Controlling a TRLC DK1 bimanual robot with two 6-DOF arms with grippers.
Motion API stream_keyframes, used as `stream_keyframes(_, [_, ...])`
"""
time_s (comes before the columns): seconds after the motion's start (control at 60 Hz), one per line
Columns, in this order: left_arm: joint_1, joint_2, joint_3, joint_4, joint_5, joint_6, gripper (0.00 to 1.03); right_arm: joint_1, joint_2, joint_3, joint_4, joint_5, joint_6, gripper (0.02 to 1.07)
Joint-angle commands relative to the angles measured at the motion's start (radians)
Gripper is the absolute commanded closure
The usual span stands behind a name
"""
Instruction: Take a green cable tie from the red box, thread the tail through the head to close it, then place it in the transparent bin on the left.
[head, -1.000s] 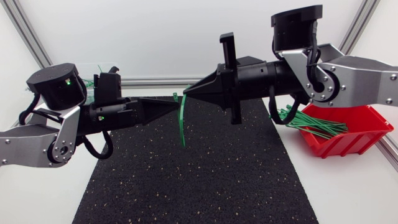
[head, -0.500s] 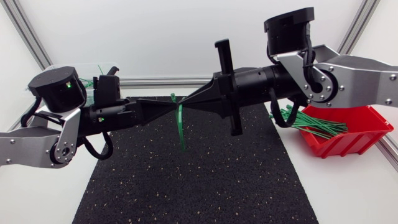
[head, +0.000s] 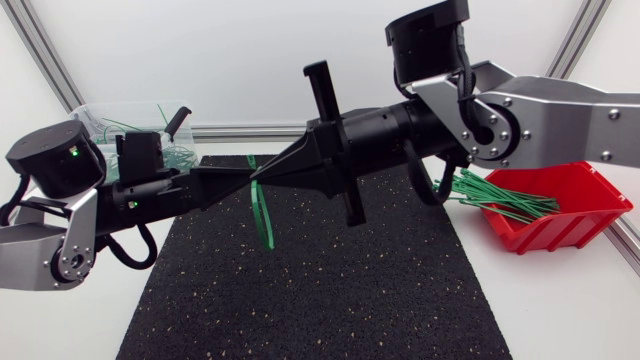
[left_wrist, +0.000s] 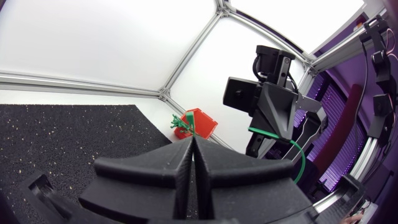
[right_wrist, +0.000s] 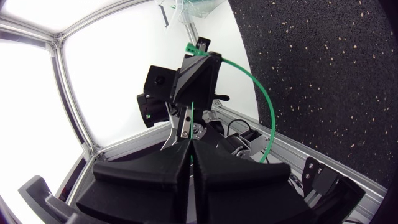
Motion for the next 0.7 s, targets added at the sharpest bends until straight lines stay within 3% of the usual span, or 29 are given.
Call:
stream_keyframes(0.0, [0.006, -0.048, -0.037, 0.019, 0.008, -0.007, 1.00, 0.015, 0.012, 0.028, -0.002, -0.011, 0.030, 1.02])
stream_keyframes(0.1, [0.000, -0.084, -0.058, 0.018, 0.008, -0.010, 1.00, 0.017, 0.015, 0.040, -0.082, -0.011, 0.032, 1.02])
stream_keyframes(0.383, [-0.010, -0.084, -0.066, 0.019, 0.005, -0.007, 1.00, 0.029, 0.023, 0.063, -0.120, -0.012, 0.049, 1.02])
stream_keyframes(0.683, [-0.023, -0.099, -0.071, 0.019, -0.008, -0.007, 1.00, 0.049, 0.049, 0.063, 0.024, 0.008, 0.153, 1.02])
